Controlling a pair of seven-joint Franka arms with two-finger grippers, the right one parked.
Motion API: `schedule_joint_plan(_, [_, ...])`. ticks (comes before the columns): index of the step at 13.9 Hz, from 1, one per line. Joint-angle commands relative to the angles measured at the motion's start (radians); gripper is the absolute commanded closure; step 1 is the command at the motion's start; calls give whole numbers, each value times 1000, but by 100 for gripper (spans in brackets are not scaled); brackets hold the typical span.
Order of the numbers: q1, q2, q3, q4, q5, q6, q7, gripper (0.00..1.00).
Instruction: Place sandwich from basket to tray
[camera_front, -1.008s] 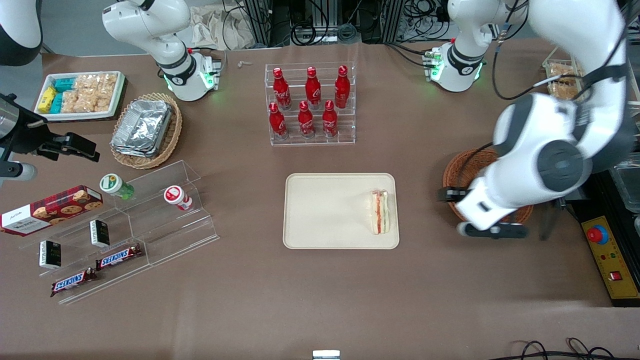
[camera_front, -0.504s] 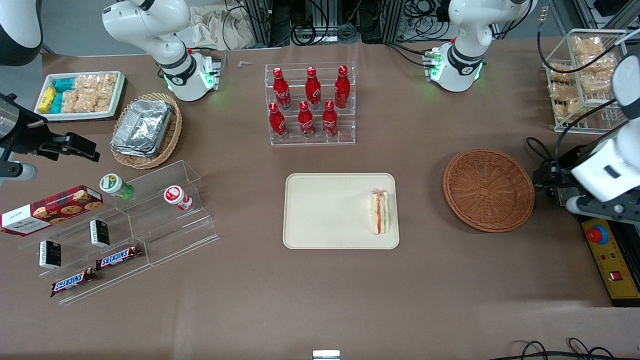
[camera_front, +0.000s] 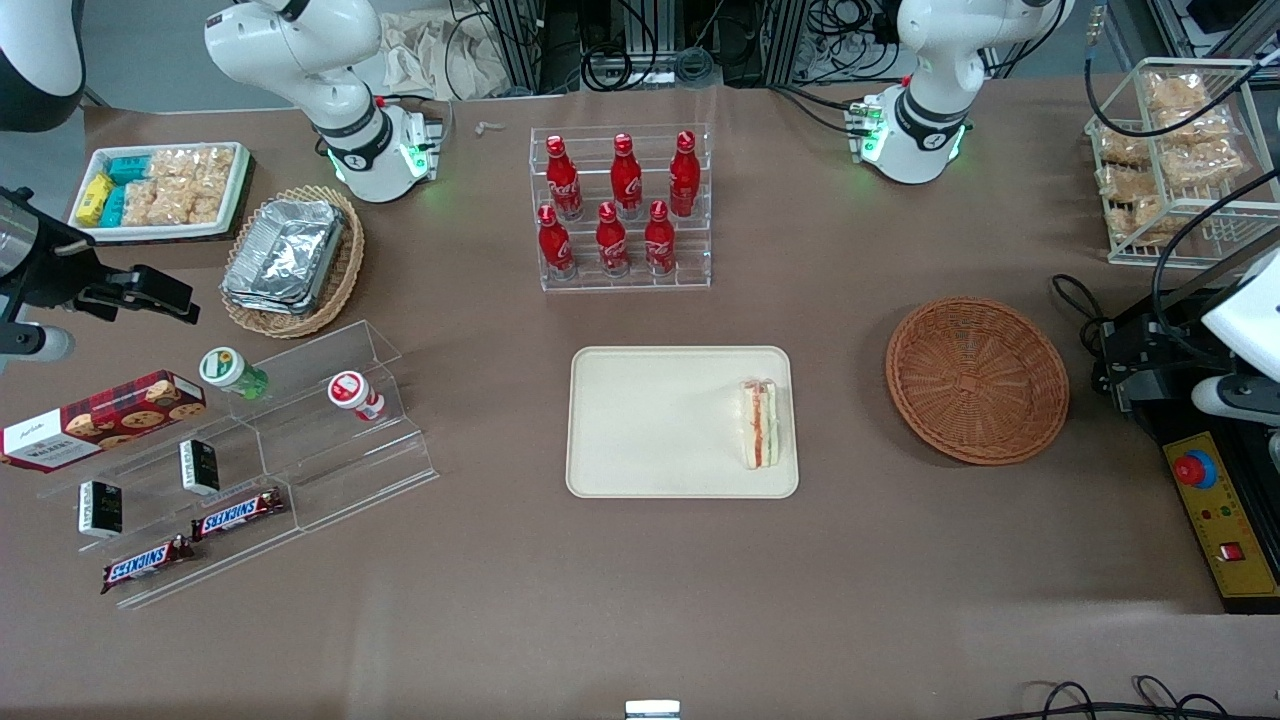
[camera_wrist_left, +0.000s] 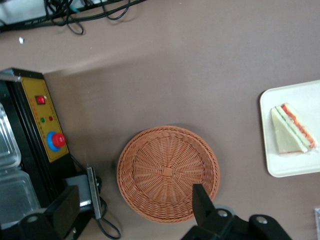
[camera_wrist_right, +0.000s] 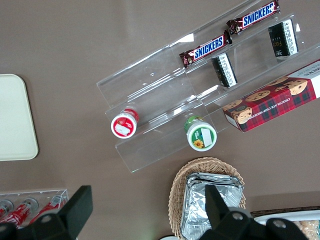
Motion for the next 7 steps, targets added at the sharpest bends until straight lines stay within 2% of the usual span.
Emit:
schedule_joint_plan(1, [3, 18, -15, 19, 20, -38, -120, 0])
schedule_joint_plan(7, [2, 39, -16, 16, 15, -38, -145, 0])
